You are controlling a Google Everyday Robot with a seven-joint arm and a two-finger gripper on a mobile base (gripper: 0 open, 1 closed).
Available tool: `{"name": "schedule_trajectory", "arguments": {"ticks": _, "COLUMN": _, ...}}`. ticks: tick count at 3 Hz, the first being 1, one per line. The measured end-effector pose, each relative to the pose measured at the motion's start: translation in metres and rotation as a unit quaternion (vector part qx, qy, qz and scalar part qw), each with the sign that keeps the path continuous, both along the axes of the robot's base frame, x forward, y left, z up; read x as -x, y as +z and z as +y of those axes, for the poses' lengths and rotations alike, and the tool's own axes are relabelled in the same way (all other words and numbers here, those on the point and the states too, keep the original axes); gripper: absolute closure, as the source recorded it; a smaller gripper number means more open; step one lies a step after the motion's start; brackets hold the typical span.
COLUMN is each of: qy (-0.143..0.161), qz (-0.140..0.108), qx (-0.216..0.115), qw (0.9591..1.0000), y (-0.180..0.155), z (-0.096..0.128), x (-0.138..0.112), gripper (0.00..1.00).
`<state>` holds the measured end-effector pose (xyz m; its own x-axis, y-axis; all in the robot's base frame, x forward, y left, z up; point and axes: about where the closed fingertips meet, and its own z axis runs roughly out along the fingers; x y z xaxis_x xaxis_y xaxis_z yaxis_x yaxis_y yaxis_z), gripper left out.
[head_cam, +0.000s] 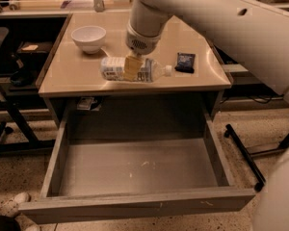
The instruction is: Pick blue plastic bottle from top drawer and place on counter
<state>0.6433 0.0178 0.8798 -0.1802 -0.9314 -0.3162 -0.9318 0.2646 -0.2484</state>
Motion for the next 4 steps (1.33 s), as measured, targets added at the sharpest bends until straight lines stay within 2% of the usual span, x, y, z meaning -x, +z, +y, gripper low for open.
{"name": "schedule_trajectory", "arguments": {"ticks": 1, "qy": 0.016, "qz": 0.003, "qx": 0.006, "qw": 0.9999, "y": 0.000, "z": 0.012, "x": -0.030, "gripper": 1.00}}
{"name": "schedule_trajectory", "arguments": {"ticks": 2, "qy": 0.031, "qz": 0.011, "qx": -0.001, "qw": 0.9995, "y": -0.006, "z": 0.022, "x": -0.061, "gripper": 1.00}}
{"name": "schedule_trajectory", "arguments": {"ticks": 3, "qy": 0.044, "qz": 0.019, "qx": -0.012, "qw": 0.9988, "y": -0.017, "z": 0.030, "x": -0.084, "gripper": 1.00}}
{"name": "schedule_trajectory", "arguments": {"ticks": 4, "qy": 0.051, "qz": 0.034, "qx": -0.026, "qw": 0.9978, "y": -0.035, "z": 0.036, "x": -0.097, "gripper": 1.00}}
